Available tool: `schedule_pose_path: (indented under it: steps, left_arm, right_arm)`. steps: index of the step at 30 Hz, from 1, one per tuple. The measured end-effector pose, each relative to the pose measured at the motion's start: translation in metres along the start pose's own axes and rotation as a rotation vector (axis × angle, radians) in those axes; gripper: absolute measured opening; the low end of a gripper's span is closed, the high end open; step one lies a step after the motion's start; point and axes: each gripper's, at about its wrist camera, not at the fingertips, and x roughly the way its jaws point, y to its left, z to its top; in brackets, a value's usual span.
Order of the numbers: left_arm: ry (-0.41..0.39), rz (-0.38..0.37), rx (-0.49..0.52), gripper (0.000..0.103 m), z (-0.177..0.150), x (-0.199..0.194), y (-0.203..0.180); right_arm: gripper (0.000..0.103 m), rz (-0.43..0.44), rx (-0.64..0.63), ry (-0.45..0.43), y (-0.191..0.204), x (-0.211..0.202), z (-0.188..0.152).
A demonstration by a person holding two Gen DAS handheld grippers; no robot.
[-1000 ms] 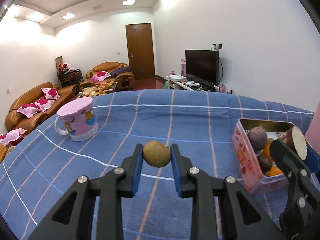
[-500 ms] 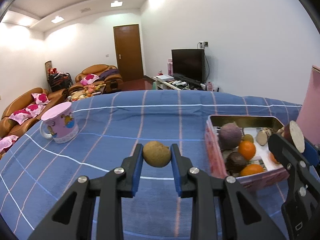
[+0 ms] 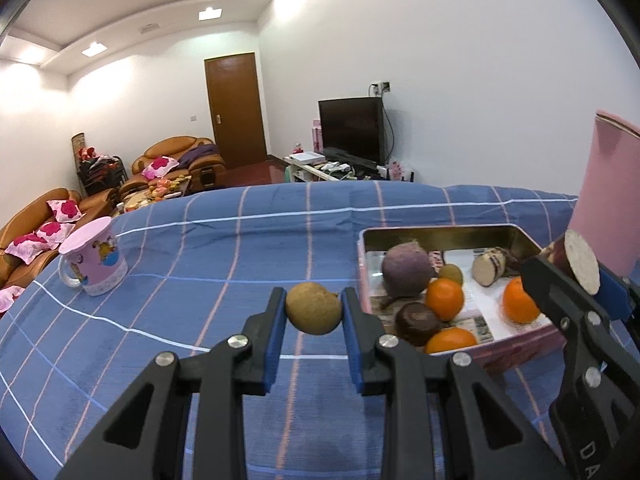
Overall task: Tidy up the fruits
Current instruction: 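Carry the kiwi and jar over the tin tray with both grippers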
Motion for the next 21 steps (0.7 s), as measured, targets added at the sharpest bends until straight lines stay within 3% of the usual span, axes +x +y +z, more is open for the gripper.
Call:
schedule_pose_path:
  steps: [21]
  left_arm:
    - [0.009, -0.071, 0.042, 0.029, 0.006, -0.002, -0.055]
  right_arm:
    - [0.036, -0.068, 0.036, 0.007, -0.039, -0.009, 0.001]
